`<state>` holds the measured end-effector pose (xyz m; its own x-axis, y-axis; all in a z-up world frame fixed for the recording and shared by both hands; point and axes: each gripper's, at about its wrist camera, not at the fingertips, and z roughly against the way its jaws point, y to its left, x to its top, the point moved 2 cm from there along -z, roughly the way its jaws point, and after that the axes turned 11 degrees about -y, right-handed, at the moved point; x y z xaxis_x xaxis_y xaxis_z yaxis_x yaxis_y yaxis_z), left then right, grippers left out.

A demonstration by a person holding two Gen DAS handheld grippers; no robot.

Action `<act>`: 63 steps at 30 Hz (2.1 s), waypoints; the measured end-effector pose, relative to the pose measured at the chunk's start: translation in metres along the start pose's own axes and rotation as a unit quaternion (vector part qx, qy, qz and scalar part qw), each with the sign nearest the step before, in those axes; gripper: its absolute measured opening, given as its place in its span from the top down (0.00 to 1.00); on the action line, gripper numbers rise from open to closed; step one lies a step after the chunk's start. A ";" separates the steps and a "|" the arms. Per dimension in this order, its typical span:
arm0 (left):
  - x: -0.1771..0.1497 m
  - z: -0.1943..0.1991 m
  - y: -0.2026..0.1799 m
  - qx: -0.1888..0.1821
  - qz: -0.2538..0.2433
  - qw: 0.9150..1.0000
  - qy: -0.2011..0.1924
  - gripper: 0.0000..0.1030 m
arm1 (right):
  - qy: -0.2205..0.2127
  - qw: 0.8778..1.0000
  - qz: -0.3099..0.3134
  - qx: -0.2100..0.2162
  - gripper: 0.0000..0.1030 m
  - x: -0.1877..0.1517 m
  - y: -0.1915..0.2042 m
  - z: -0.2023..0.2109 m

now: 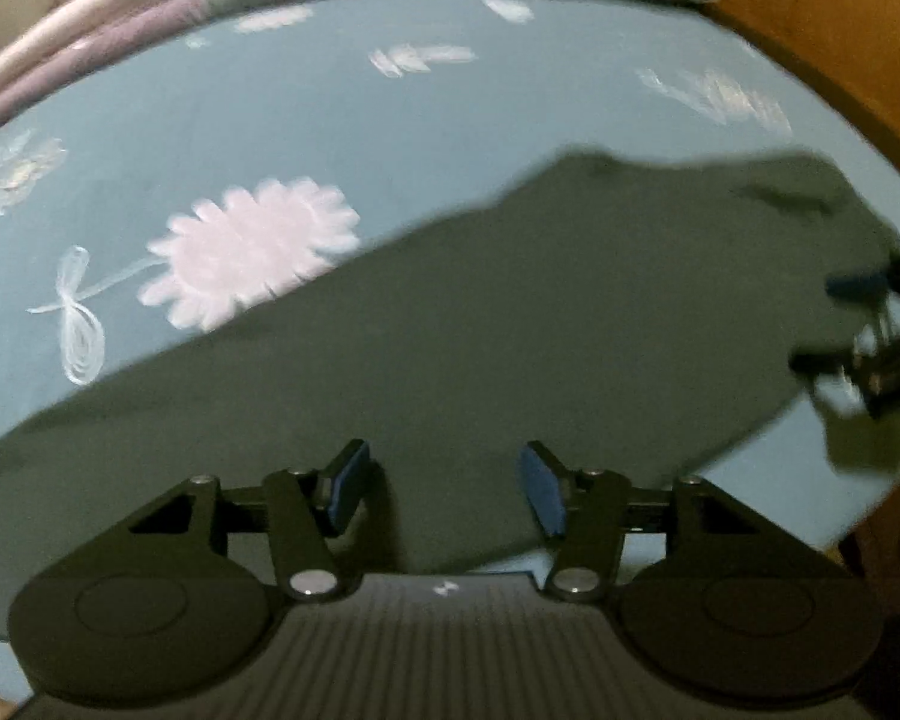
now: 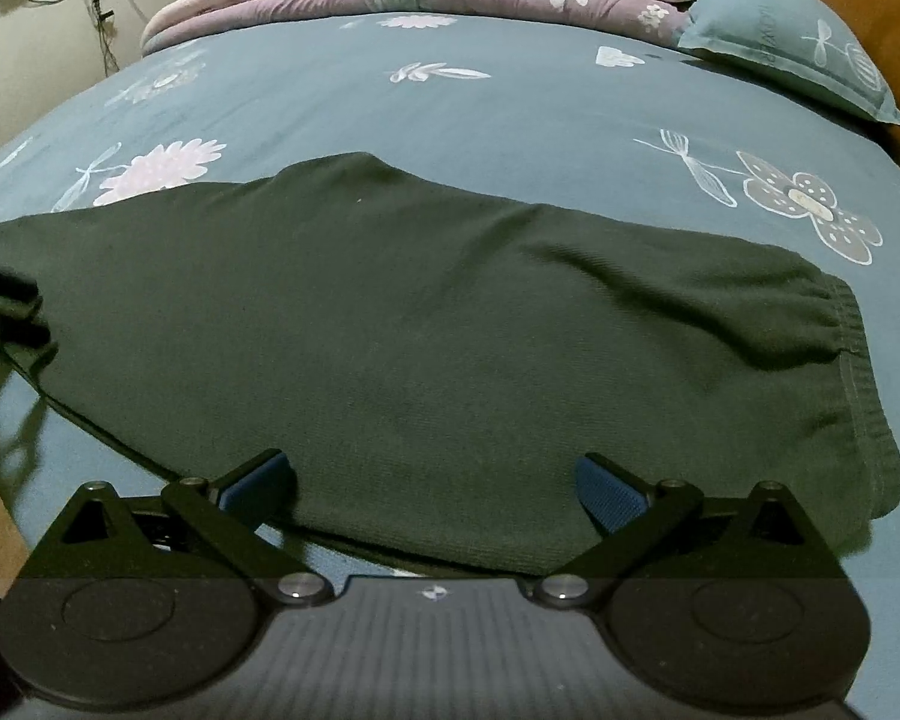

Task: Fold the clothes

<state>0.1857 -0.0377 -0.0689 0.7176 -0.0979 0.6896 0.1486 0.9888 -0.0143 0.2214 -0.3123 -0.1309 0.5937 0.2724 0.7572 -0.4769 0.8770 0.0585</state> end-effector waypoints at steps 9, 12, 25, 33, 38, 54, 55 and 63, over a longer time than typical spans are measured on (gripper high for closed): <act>-0.006 0.015 0.031 0.013 0.038 0.999 -0.019 0.43 | 0.010 1.000 -0.008 -0.007 0.00 0.007 0.003 0.006; -0.015 0.013 0.058 0.044 0.060 0.997 -0.015 0.43 | -0.005 1.000 -0.021 0.001 0.00 0.017 0.007 0.010; -0.019 0.022 0.157 0.062 0.115 0.989 -0.072 0.43 | -0.012 0.999 0.034 0.030 0.00 0.050 0.099 -0.002; -0.004 -0.029 0.162 -0.018 0.060 0.993 -0.098 0.42 | 0.000 0.999 0.049 -0.005 0.00 0.061 0.156 0.002; 0.009 -0.008 0.183 -0.037 0.071 0.989 -0.128 0.43 | 0.006 0.998 0.055 -0.018 0.00 0.071 0.179 -0.006; -0.032 0.002 0.247 0.019 0.114 0.986 -0.124 0.42 | 0.033 0.994 0.101 0.004 0.00 0.089 0.226 -0.041; -0.031 0.006 0.247 0.016 0.114 0.985 -0.129 0.42 | 0.034 0.994 0.103 0.003 0.00 0.090 0.227 -0.042; -0.057 0.045 0.254 0.025 0.130 0.983 -0.128 0.40 | 0.038 0.994 0.104 0.013 0.00 0.094 0.231 -0.052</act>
<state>0.1527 0.2244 -0.0792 0.5311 0.1843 0.8270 -0.0549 0.9815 -0.1835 0.2009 -0.0639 -0.0803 0.5273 0.4773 0.7030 -0.6111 0.7878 -0.0765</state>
